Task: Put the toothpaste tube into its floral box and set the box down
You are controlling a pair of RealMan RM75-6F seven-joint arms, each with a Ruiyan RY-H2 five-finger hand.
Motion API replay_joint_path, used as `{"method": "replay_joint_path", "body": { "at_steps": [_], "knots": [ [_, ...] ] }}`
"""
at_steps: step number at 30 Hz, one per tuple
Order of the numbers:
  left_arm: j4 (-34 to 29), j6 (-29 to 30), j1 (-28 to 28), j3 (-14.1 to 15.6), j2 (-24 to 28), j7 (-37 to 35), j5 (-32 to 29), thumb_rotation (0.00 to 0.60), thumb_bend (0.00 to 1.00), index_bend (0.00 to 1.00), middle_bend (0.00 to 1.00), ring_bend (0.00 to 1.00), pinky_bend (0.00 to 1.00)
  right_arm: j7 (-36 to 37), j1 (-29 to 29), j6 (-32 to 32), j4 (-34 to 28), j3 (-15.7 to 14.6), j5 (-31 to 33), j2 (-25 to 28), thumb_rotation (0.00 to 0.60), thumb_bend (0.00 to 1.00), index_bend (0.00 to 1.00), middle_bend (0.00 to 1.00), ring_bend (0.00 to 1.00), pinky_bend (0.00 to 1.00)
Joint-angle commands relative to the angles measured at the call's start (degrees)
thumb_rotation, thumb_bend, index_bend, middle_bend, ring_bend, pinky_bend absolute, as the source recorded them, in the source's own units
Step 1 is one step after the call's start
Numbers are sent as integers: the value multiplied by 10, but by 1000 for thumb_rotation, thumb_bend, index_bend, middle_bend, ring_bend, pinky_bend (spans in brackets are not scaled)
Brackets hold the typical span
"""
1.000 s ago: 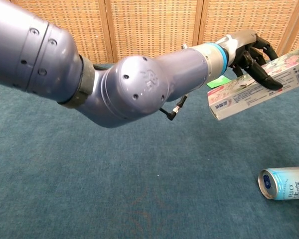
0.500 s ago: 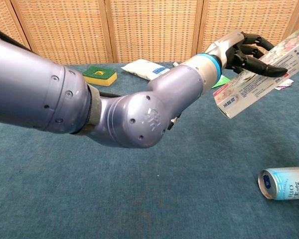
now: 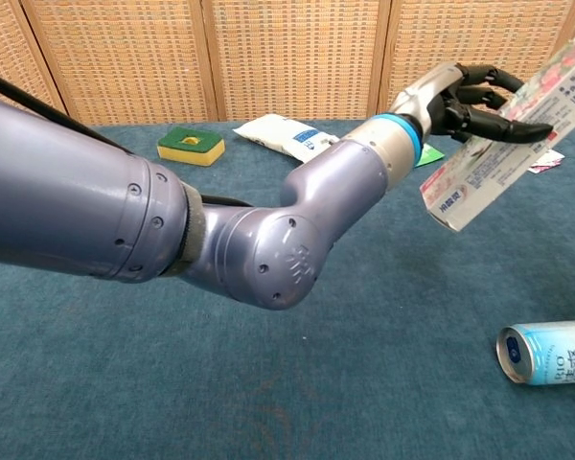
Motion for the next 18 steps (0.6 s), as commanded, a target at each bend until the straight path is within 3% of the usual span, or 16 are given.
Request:
{"method": "replay_joint_path", "body": {
  "at_steps": [1,6,12,18],
  "knots": [
    [-3,31,24,17,16,-33,26,600,347,527,495,434,446,87,-23,-46,57,8,8,35,600,1,0,0,0,0],
    [-48,78,81,28,57,-85,43,600,348,527,495,435,446,210,-52,-104,147,7,9,49,600,1,0,0,0,0],
    [-96,130,131,22,83,-125,43,600,351,527,495,435,446,288,-72,-150,212,6,21,42,600,0,0,0,0,0],
    [-128,152,182,66,121,-118,74,600,351,527,485,435,446,353,-93,-174,259,8,19,25,600,0,0,0,0,0]
  ]
}}
